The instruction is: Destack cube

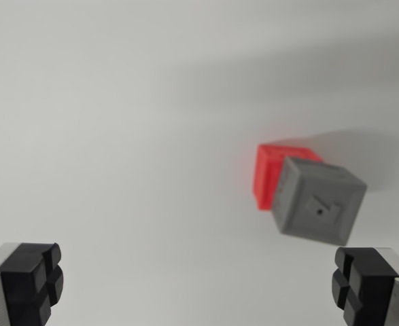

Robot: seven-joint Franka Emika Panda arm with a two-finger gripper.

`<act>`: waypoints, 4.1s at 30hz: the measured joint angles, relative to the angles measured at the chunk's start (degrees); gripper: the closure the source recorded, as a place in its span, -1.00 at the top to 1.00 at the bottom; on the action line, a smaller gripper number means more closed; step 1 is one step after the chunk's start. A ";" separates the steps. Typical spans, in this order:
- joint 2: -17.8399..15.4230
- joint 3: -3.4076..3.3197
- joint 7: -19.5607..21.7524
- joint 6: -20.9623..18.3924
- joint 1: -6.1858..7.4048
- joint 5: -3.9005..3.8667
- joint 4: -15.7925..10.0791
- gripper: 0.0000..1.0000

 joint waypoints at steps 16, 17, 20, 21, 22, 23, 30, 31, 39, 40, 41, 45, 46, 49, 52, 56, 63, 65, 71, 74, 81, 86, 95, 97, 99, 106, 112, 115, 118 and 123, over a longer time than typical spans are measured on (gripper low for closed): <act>-0.04 -3.22 -2.95 4.49 -3.05 -0.84 -5.60 1.00; 0.02 -3.43 -3.18 4.79 -3.26 -0.88 -5.92 1.00; 0.22 -3.98 -3.72 5.52 -3.78 -1.00 -6.62 1.00; 0.32 -4.22 -3.94 5.86 -4.00 -1.04 -6.92 1.00; 0.46 -4.49 -4.22 6.24 -4.24 -1.09 -7.26 1.00; 0.63 -4.70 -4.41 6.55 -4.42 -1.10 -7.48 1.00; 4.15 -4.81 -5.27 10.77 -4.48 -0.40 -8.39 1.00; 4.81 -4.79 -5.44 11.48 -4.48 -0.21 -8.53 1.00; 8.98 -4.61 -6.76 16.17 -4.49 1.66 -9.09 1.00; 9.56 -4.56 -6.93 16.77 -4.49 1.91 -9.14 1.00; 10.14 -4.51 -7.12 17.39 -4.49 2.17 -9.18 1.00; 12.35 -4.27 -7.93 19.52 -4.51 3.26 -9.25 1.00; 12.93 -4.20 -8.12 20.09 -4.52 3.58 -9.25 1.00; 14.20 -4.02 -8.63 21.33 -4.55 4.29 -9.25 1.00; 15.68 -3.78 -9.24 22.78 -4.65 5.13 -9.24 1.00; 17.32 -3.43 -9.93 24.26 -4.84 6.08 -9.16 1.00; 19.48 -2.81 -10.79 26.09 -5.23 7.24 -8.86 1.00; 19.96 -2.65 -10.97 26.54 -5.33 7.46 -8.80 1.00; 20.81 -2.36 -11.29 27.26 -5.49 7.91 -8.67 1.00; 20.88 -2.35 -11.35 27.33 -5.50 7.97 -8.66 -1.00; 20.88 -2.34 -11.36 27.35 -5.50 7.98 -8.64 -1.00; 20.88 -2.34 -11.37 27.35 -5.51 7.98 -8.63 -1.00; 20.88 -2.34 -11.37 27.35 -5.51 7.98 -8.63 -1.00; 20.88 -2.34 -11.37 27.35 -5.51 7.98 -8.63 -1.00; 20.88 -2.34 -11.37 27.35 -5.51 7.98 -8.63 -1.00; 20.88 -2.35 -11.37 27.35 -5.50 7.99 -8.63 -1.00; 20.82 -2.38 -11.35 27.29 -5.48 7.98 -8.64 -1.00; 20.59 -2.45 -11.31 27.14 -5.42 7.95 -8.66 -1.00; 20.28 -2.57 -11.26 26.88 -5.33 7.86 -8.68 -1.00; 19.36 -2.87 -11.05 26.20 -5.13 7.53 -8.79 -1.00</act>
